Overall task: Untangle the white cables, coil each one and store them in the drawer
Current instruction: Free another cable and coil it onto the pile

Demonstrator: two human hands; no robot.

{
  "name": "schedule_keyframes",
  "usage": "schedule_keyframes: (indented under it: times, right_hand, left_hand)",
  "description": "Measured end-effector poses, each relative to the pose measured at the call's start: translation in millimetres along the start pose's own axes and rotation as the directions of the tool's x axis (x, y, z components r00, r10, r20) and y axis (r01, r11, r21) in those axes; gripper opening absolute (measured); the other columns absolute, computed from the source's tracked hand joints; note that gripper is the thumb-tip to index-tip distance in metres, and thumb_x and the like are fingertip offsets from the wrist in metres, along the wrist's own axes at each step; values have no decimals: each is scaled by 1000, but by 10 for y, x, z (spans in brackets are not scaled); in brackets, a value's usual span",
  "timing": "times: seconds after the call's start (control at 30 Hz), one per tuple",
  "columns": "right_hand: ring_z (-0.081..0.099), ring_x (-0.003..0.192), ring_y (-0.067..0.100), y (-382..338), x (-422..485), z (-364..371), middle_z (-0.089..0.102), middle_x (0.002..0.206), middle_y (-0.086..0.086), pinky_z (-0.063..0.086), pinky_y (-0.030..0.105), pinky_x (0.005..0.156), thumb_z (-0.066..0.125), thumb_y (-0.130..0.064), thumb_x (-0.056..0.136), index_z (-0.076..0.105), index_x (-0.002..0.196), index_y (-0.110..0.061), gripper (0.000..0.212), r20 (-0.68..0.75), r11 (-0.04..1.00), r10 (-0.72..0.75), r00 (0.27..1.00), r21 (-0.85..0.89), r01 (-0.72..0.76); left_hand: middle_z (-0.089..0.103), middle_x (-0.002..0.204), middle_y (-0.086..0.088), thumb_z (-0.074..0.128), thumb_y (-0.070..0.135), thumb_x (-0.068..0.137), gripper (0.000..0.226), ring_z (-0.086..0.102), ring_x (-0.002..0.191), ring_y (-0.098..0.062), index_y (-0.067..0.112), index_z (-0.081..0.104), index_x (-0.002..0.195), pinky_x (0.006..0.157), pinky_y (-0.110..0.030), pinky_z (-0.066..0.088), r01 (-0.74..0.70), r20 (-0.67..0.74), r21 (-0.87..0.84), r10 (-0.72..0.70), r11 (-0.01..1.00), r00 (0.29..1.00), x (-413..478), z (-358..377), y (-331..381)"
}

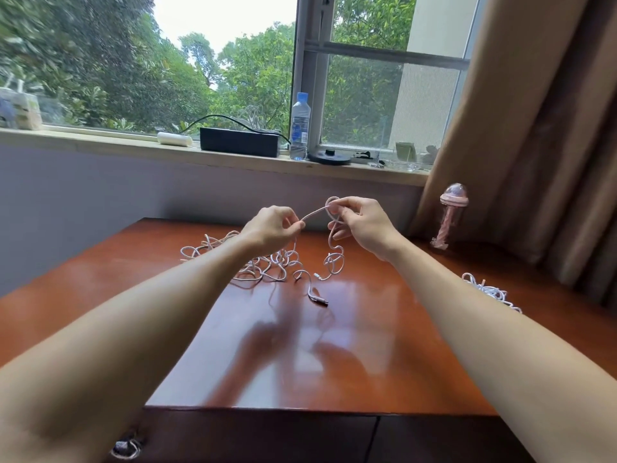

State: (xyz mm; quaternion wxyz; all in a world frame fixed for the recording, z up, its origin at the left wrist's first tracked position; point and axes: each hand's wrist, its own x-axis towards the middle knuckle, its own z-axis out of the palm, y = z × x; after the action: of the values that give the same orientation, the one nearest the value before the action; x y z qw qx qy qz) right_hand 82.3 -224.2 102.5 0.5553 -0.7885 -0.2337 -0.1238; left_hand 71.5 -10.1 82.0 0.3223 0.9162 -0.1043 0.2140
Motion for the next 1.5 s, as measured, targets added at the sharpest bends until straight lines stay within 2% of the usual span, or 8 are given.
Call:
schedule_keyframes:
  times: [0.1,0.2,0.33,0.5,1.07,1.23,1.4,1.5]
  right_hand:
    - [72,66,18,2,10,-24,66,92,23,60,27,58,49,-7,106,64,115,2,20,-69,998,32,997,63,-28]
    - [73,73,21,33,36,-108,66,101,23,63,31,64,47,-6,106,64,115,5,22,-157,1000,-8,988,5,9]
    - [74,79,26,89,-4,-222,64,107,11,63,36,75,49,-3,102,71,104,-2,23,-193,921,-165,967,-382,80]
    - [68,90,29,152,-29,-301,64,107,2,55,49,88,55,-17,100,75,105,-11,22,-175,859,-162,971,-509,51]
    - [62,110,23,-331,82,-426,65,121,0,48,42,100,53,-20,103,73,119,-11,27,-184,823,-272,944,-553,130]
    - [65,99,23,-431,91,-343,61,110,-4,52,43,94,53,-20,101,74,116,-12,27,-172,843,-275,946,-516,152]
    - [71,76,21,-386,72,-211,65,109,7,60,31,58,54,-15,101,73,113,-8,23,-165,931,-193,967,-342,128]
    - [69,68,17,-362,22,-84,63,103,1,60,31,56,56,-12,101,72,111,-1,22,-137,979,-97,986,-190,70]
  left_hand:
    - [66,55,12,63,25,93,22,55,47,5,16,70,74,48,-13,41,1,143,76,-12,997,990,-92,28,-46]
    - [67,57,10,59,18,90,22,54,44,4,11,71,74,50,-17,43,8,225,153,-43,988,973,-150,49,-139]
    - [72,74,-4,57,25,98,26,69,65,-19,15,65,74,55,-22,48,31,122,112,-45,993,992,-79,-36,-170]
    - [69,85,-7,49,36,103,33,64,78,-29,17,63,80,73,-37,54,-45,41,213,37,976,998,67,-229,30]
    - [64,118,-3,47,32,106,28,57,92,-23,17,70,105,86,-35,39,-354,-43,416,407,838,912,454,-1059,675]
    - [63,118,-3,46,34,105,28,59,97,-27,19,69,99,83,-35,33,-349,-62,449,419,822,906,460,-1165,725]
    - [61,121,-2,45,33,105,28,57,102,-26,16,68,103,94,-37,32,-281,-66,447,345,849,936,330,-1054,541]
    - [59,121,-3,44,32,106,28,52,115,-22,14,65,108,103,-39,30,-206,1,501,237,840,971,216,-895,396]
